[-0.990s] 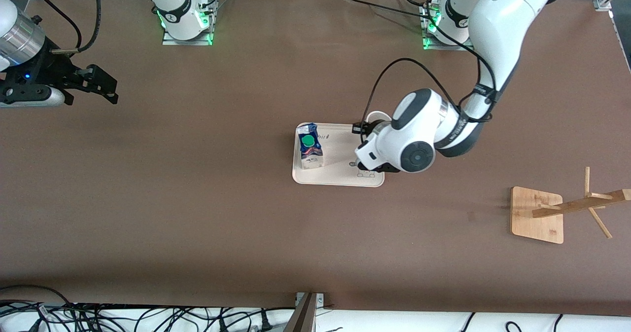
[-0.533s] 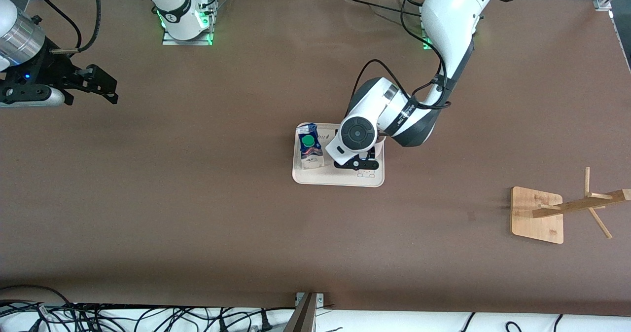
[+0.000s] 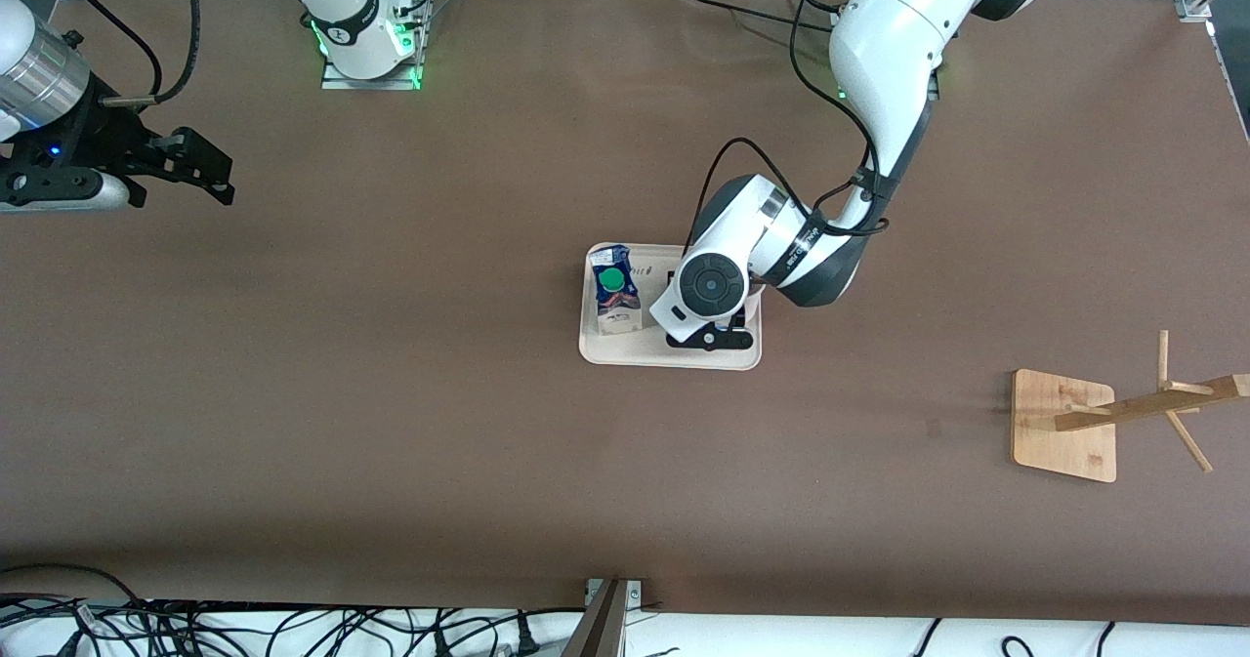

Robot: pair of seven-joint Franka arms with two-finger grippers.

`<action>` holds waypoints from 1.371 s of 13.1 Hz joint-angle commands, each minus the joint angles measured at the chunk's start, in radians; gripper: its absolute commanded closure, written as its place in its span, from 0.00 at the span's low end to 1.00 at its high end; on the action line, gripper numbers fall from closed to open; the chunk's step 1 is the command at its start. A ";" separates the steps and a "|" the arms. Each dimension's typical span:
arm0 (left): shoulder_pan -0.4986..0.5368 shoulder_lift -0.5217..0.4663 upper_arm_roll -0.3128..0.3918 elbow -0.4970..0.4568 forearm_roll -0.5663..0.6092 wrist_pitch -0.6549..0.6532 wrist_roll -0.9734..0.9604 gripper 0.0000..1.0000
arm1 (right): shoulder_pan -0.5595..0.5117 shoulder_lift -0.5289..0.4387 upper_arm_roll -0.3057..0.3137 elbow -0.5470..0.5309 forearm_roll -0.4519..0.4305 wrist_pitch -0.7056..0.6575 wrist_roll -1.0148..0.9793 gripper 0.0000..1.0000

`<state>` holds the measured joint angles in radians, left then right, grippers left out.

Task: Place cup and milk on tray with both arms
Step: 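Lower the mug onto the tray beside the carton and release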

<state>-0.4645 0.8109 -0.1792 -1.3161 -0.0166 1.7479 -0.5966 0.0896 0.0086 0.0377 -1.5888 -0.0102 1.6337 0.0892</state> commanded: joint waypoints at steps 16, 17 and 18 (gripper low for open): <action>0.282 -0.324 0.010 0.110 0.026 -0.249 0.192 0.00 | -0.011 0.004 0.010 0.013 -0.011 -0.015 0.000 0.00; 0.288 -0.343 0.010 0.110 0.027 -0.249 0.207 0.00 | -0.011 0.004 0.010 0.013 -0.011 -0.015 0.000 0.00; 0.293 -0.358 0.010 0.110 0.029 -0.252 0.213 0.00 | -0.011 0.004 0.010 0.013 -0.011 -0.015 0.000 0.00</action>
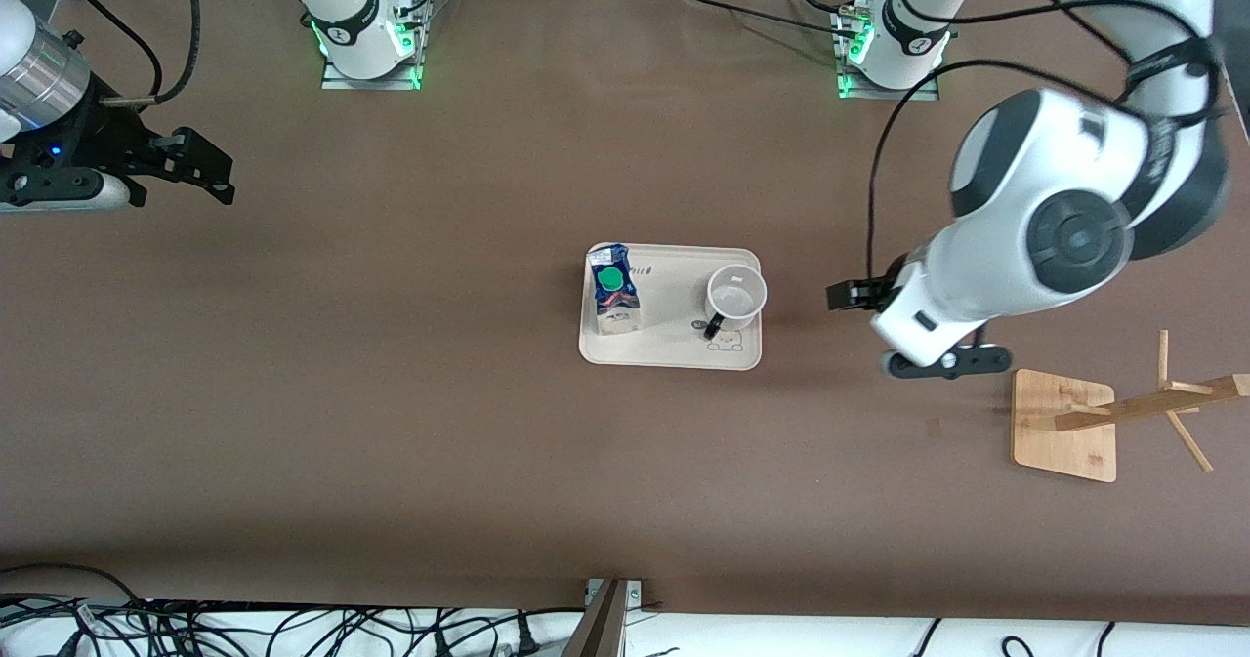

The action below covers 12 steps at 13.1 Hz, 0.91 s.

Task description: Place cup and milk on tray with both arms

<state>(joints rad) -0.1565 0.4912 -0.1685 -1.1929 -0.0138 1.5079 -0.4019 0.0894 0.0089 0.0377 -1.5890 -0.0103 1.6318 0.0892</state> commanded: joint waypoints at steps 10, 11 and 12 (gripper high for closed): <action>0.103 -0.131 0.004 -0.022 0.032 -0.083 0.261 0.00 | -0.011 0.003 0.010 0.014 -0.011 -0.013 0.000 0.00; 0.103 -0.129 0.006 -0.030 0.032 -0.081 0.264 0.00 | -0.011 0.003 0.010 0.014 -0.011 -0.013 0.000 0.00; 0.104 -0.149 0.010 -0.046 0.029 -0.066 0.281 0.00 | -0.011 0.003 0.010 0.014 -0.011 -0.013 0.000 0.00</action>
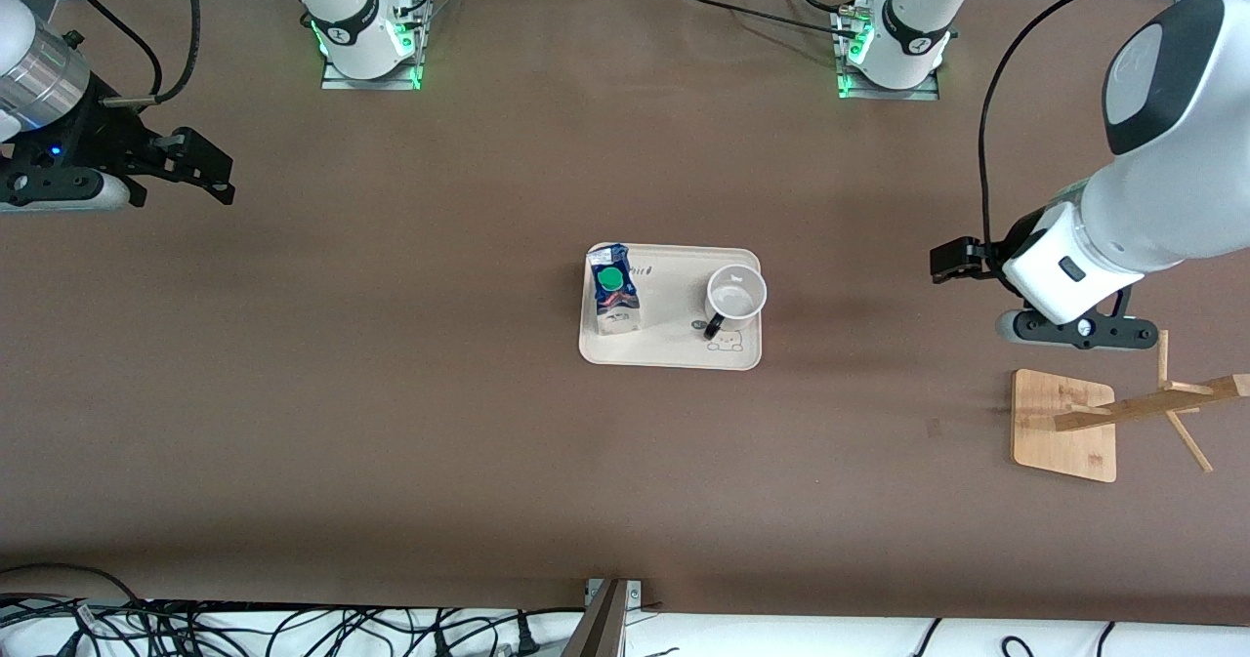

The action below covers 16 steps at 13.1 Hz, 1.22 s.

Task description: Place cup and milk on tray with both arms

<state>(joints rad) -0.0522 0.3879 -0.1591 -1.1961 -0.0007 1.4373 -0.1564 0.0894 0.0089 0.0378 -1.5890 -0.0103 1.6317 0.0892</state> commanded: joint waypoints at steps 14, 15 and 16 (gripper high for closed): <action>-0.005 -0.489 0.150 -0.608 -0.022 0.258 0.127 0.00 | -0.011 0.003 0.011 0.014 -0.011 -0.013 0.000 0.00; 0.000 -0.483 0.148 -0.605 -0.025 0.253 0.126 0.00 | -0.011 0.003 0.010 0.014 -0.011 -0.013 0.000 0.00; 0.002 -0.477 0.148 -0.596 -0.025 0.247 0.123 0.00 | -0.011 0.003 0.010 0.014 -0.011 -0.013 0.000 0.00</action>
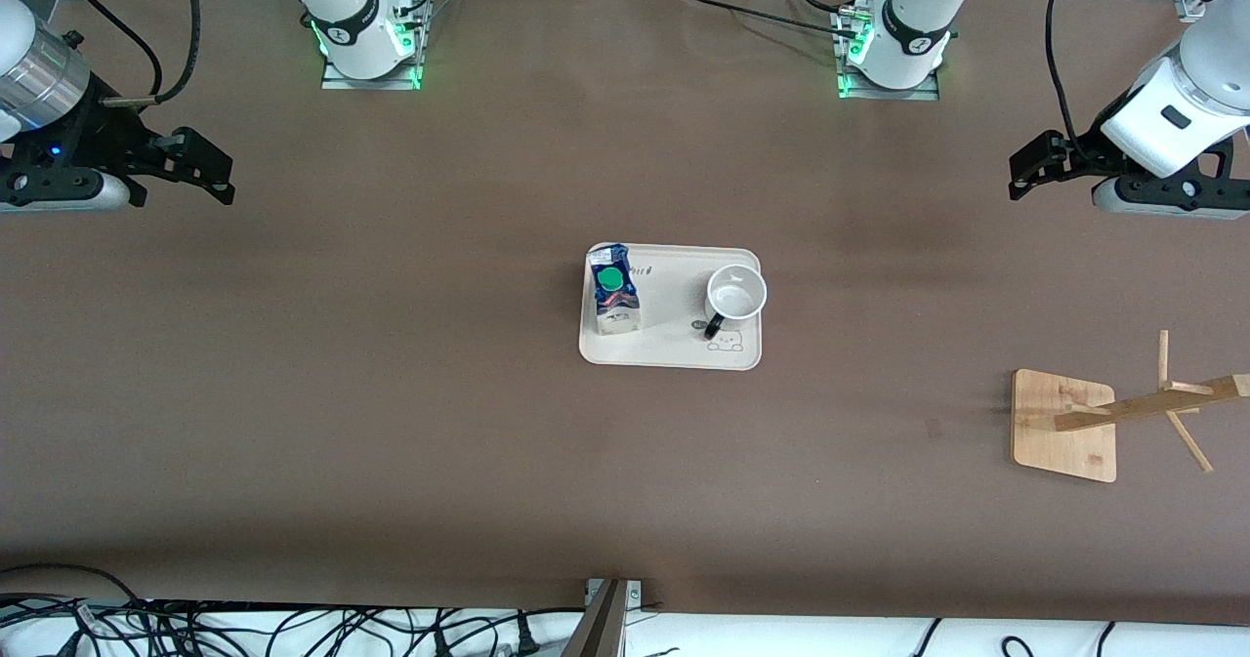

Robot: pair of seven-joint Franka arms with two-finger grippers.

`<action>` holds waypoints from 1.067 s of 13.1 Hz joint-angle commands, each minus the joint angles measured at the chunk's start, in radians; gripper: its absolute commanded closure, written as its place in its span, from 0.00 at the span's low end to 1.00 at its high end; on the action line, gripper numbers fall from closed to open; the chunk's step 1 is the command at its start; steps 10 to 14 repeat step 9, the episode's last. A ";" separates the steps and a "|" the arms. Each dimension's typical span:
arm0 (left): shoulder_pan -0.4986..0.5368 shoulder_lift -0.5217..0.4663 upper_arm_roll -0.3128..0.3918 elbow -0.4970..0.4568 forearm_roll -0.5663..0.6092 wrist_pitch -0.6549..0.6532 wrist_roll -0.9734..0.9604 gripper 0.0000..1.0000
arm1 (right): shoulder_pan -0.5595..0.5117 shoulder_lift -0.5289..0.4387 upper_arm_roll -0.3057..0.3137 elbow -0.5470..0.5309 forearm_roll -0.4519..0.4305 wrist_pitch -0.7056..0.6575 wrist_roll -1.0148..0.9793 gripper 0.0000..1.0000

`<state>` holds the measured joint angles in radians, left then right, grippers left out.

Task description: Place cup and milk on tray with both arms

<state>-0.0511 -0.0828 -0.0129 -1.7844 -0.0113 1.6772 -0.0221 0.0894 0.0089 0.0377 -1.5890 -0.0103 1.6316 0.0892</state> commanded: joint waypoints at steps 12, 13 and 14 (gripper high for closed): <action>-0.012 0.106 -0.012 0.158 -0.001 -0.106 -0.009 0.00 | -0.011 0.003 0.010 0.014 -0.011 -0.013 0.000 0.00; -0.012 0.106 -0.012 0.158 -0.001 -0.106 -0.009 0.00 | -0.011 0.003 0.010 0.014 -0.011 -0.013 0.000 0.00; -0.012 0.106 -0.012 0.158 -0.001 -0.106 -0.009 0.00 | -0.011 0.003 0.010 0.014 -0.011 -0.013 0.000 0.00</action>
